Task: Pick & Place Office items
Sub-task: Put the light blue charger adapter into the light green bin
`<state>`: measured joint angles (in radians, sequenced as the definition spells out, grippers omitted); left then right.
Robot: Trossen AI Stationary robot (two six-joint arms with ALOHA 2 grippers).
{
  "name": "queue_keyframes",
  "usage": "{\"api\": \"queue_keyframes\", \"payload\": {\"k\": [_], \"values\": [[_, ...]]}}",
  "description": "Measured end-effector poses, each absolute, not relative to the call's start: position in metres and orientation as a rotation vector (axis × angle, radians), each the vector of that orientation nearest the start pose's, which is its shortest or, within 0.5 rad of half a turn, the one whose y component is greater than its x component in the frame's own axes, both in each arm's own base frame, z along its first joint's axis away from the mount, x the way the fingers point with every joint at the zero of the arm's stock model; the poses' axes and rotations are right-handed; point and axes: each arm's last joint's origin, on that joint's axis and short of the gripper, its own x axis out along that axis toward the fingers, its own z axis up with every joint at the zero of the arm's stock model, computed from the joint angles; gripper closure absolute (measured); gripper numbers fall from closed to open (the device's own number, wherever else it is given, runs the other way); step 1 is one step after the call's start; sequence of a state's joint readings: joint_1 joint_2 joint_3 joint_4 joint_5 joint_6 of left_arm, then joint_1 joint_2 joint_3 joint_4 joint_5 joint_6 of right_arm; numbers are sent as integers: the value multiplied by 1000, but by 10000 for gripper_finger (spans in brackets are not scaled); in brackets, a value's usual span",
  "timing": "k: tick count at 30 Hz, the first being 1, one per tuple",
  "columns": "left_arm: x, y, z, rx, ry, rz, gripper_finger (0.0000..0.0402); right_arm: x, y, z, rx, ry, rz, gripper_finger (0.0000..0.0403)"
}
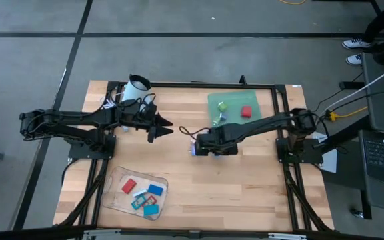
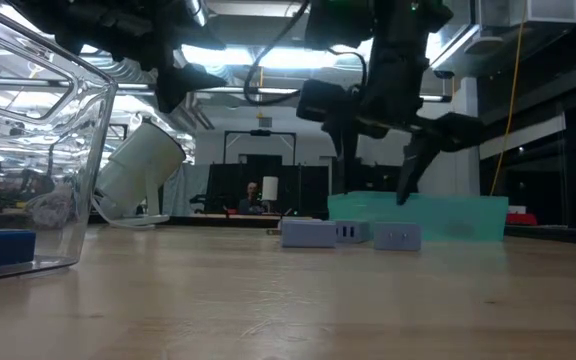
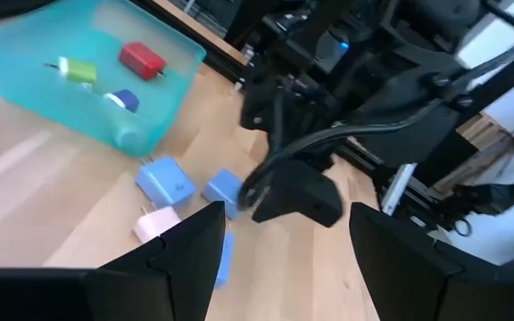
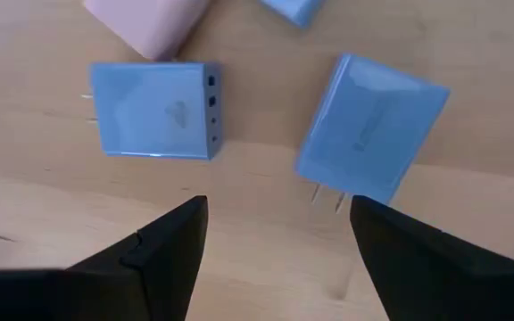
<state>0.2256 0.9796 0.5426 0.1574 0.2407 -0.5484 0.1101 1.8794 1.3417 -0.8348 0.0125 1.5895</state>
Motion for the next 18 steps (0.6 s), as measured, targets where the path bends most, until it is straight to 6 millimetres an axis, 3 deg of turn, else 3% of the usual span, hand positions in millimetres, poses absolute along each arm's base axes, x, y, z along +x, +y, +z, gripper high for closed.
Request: {"api": "queue_keyframes", "payload": {"k": [9,18], "values": [[208,40,247,-628,281,35,167,356,33,181,1207,1126,-1047,118],[208,39,247,-614,284,19,167,350,31,180,1170,1154,-1113,66]]}}
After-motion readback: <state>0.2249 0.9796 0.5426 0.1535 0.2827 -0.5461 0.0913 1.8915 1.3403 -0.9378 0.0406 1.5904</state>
